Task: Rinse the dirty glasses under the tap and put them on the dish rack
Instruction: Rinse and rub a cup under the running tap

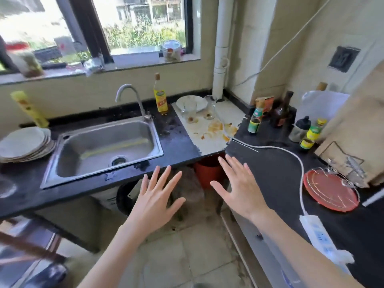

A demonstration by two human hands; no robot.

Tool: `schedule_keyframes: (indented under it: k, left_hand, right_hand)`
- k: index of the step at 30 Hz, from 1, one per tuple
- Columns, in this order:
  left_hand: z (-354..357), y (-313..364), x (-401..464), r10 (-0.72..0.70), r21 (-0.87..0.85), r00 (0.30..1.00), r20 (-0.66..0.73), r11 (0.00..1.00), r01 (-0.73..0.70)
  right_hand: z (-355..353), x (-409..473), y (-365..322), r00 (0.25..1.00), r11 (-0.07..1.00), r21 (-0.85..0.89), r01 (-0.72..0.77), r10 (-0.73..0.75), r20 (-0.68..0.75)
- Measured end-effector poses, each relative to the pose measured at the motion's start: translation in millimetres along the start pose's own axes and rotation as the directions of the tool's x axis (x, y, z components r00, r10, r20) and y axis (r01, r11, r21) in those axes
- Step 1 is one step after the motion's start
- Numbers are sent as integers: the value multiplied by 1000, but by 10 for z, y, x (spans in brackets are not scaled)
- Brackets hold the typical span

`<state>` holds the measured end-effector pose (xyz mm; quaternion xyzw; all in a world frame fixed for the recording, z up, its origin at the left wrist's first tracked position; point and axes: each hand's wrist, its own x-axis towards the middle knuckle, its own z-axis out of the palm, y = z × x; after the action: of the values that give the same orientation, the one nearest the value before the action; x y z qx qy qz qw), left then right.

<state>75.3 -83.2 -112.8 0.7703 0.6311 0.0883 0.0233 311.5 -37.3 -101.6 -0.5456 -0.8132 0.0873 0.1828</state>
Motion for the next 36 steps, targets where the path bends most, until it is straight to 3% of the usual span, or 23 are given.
schedule_keyframes:
  k: [5,12,18,25,30,36]
  left_hand:
    - [-16,-518,646,-103,-29,995,-14,994,103]
    - [236,-968,1520,-122,-76,989,82,989,128]
    - [425,-1546,2530,-86,-92,993,85,991,94]
    - [605,-2126,3569,-43,-68,979,197,996,57]
    - [761,-2275,3866,-47,-128,969,243,989,80]
    - [907,-2369,3998,-171,-143,935,312,964,224]
  right_hand:
    - [147,971,27,1000,1000,-1,27,-27,4]
    - [512,2032,257,996,1000,2,16,-16,90]
    - [806,3085,465,987,997,-3,-83,83,138]
    - [1176,4217,695,951,975,26,-221,209,228]
    - [1367,4844,914,900,956,9,-293,273,340]
    - [1578,5600,1101,860,977,-65,-202,209,465]
